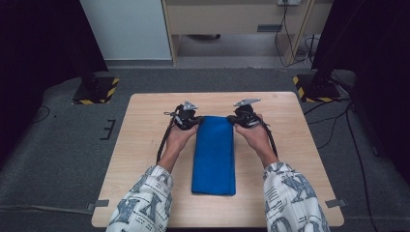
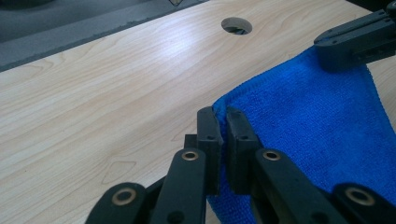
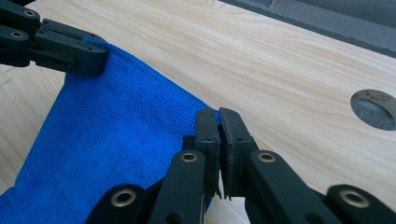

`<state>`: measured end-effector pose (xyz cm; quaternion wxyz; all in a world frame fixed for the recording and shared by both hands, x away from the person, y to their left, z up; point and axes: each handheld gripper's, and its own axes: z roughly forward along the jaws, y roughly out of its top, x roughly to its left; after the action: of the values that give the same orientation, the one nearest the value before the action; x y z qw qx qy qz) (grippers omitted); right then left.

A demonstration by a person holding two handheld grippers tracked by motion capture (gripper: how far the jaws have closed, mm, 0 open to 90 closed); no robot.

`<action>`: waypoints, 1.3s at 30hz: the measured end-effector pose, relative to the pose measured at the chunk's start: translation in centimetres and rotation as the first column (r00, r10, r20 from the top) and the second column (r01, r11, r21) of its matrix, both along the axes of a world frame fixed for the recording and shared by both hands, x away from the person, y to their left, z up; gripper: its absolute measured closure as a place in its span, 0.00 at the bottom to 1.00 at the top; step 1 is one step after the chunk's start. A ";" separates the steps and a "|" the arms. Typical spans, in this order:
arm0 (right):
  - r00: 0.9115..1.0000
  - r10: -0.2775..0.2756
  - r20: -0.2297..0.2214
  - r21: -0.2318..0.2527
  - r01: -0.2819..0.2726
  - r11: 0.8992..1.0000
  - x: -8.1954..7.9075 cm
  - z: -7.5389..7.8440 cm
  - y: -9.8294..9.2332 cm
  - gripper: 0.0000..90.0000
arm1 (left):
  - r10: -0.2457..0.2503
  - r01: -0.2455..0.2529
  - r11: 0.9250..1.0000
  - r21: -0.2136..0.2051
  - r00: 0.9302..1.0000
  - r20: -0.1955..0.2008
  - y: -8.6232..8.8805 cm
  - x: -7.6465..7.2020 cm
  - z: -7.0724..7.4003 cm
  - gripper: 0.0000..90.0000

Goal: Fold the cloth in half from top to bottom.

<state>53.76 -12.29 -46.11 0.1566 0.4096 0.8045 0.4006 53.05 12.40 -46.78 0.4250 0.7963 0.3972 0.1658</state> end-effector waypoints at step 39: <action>0.999 -0.017 0.048 0.028 0.015 0.999 0.9 3.0 -0.3 0.97 | -0.006 0.007 1.000 -0.006 0.999 0.052 0.0 0.7 2.9 0.96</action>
<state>54.63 -12.59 -43.15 0.1736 0.4083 0.7915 0.4203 53.74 12.36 -43.84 0.4382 0.7917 0.3839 0.1837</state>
